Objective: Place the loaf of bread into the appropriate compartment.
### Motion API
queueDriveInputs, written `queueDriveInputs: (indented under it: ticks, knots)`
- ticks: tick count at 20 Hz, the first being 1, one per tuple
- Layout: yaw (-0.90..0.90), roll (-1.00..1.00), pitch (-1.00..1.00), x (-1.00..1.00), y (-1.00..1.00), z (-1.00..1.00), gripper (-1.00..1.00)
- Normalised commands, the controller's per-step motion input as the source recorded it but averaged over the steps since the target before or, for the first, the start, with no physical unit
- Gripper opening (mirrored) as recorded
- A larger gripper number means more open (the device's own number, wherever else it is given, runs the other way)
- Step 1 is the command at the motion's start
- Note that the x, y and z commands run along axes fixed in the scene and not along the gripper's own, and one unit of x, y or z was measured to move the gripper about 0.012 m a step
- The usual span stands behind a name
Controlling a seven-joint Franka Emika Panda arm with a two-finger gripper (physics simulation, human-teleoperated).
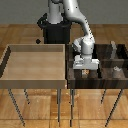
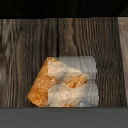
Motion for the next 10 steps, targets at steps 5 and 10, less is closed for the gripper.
queueDriveInputs:
  ticks: [5,10]
  knots:
    - [-0.78,0.00,0.00,0.00,0.00,0.00,-1.00]
    - [-0.24,0.00,0.00,0.00,0.00,0.00,-1.00]
